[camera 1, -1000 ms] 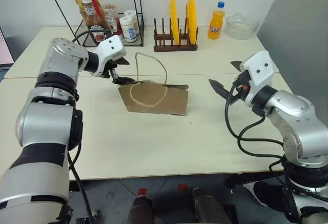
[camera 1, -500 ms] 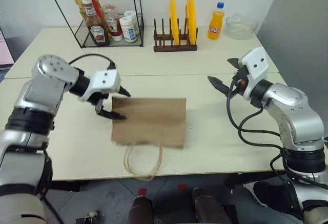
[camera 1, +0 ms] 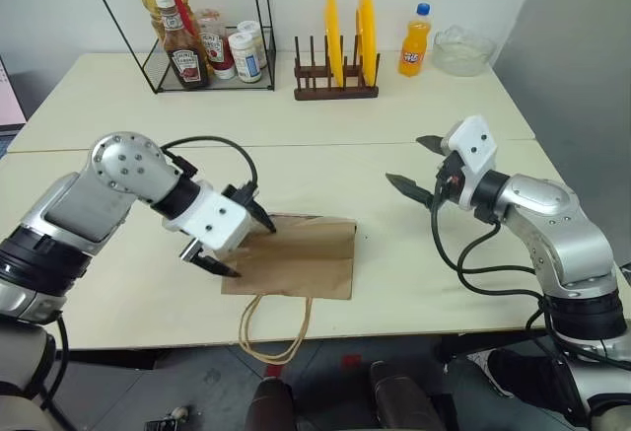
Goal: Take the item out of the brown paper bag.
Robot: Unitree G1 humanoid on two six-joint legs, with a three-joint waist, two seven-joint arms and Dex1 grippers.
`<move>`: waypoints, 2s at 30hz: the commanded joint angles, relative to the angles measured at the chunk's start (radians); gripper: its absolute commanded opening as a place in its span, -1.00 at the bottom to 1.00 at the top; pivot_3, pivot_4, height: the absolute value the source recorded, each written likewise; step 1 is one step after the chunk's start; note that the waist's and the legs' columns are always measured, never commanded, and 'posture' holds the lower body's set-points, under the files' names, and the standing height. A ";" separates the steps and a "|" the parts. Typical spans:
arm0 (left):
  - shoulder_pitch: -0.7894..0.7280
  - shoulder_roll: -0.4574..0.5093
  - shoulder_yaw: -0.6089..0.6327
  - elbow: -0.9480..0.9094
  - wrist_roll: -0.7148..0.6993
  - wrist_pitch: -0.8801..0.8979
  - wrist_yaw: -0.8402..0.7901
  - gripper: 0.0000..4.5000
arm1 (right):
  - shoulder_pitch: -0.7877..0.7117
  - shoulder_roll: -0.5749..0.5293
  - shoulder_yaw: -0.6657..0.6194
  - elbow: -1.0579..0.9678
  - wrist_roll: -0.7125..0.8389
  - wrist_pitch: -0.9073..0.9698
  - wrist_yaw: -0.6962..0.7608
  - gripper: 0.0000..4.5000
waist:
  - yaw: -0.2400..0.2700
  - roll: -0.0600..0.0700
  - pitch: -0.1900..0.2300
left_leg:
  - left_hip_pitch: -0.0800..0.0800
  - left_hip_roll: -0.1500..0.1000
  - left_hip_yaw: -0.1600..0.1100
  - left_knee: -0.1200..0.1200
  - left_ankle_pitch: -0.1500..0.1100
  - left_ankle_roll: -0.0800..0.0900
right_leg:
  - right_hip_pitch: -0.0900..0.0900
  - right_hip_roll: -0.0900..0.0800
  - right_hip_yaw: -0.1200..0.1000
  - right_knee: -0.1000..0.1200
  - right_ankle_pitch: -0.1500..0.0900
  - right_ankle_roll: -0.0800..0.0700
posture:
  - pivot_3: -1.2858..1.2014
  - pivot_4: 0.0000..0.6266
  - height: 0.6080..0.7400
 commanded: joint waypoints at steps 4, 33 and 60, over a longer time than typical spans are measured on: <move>0.099 -0.129 0.016 0.125 0.059 -0.223 0.002 1.00 | 0.061 -0.042 -0.001 -0.095 0.014 -0.036 0.039 0.99 | 0.001 0.000 0.000 | 0.000 -0.001 0.000 0.001 0.000 0.000 | 0.001 0.000 0.001 0.000 0.000 0.000 | 0.03 -0.52 1.00; -0.102 0.020 0.079 -0.081 -0.324 0.255 -0.011 1.00 | 0.108 -0.035 0.021 -0.103 0.038 -0.067 0.054 0.99 | -0.002 0.000 0.000 | 0.000 0.000 0.000 0.001 0.000 0.000 | 0.001 0.001 0.001 0.000 -0.001 0.001 | 0.03 -0.52 1.00; 0.097 -0.113 0.055 0.114 -0.130 -0.290 -0.011 1.00 | 0.286 -0.097 0.054 -0.195 0.032 -0.140 0.135 0.99 | 0.011 -0.001 0.000 | 0.000 0.000 0.000 0.003 0.000 0.000 | 0.002 0.001 0.001 0.000 -0.001 0.001 | 0.03 -0.52 1.00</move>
